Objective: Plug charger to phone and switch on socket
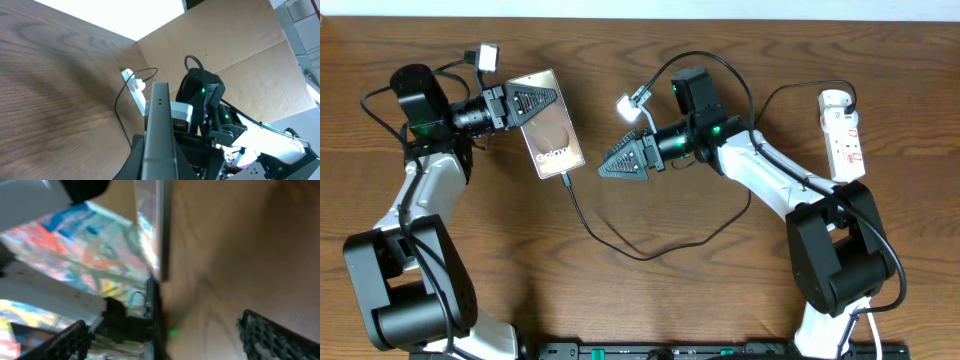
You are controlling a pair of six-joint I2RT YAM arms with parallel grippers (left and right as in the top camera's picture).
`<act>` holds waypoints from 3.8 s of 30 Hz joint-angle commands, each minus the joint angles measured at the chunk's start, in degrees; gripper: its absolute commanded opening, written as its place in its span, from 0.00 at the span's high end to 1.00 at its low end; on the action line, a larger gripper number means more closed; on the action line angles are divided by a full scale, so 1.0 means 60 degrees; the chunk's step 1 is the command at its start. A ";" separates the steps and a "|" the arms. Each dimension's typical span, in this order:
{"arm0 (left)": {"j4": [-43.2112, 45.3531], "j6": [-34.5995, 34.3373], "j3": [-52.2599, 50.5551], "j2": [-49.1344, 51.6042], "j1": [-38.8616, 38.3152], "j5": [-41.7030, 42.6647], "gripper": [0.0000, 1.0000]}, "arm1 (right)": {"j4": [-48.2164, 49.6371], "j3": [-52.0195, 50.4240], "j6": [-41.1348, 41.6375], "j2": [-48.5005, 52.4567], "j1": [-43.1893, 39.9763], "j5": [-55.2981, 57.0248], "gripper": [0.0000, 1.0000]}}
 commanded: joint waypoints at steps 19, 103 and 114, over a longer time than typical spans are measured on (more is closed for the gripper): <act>0.0124 -0.0193 0.0036 -0.0197 -0.0219 0.0270 0.92 | -0.0397 -0.0069 -0.1512 0.0084 0.1173 0.0776 0.81; 0.0117 0.0109 -0.0127 -0.0197 -0.0721 0.0273 0.93 | 0.0386 -0.0069 -0.1056 0.0084 0.1300 0.0182 0.99; 0.0124 0.0262 -0.0164 -0.0197 -0.0718 0.0270 0.93 | 0.0535 -0.0069 -0.0594 0.0084 0.1162 0.0168 0.99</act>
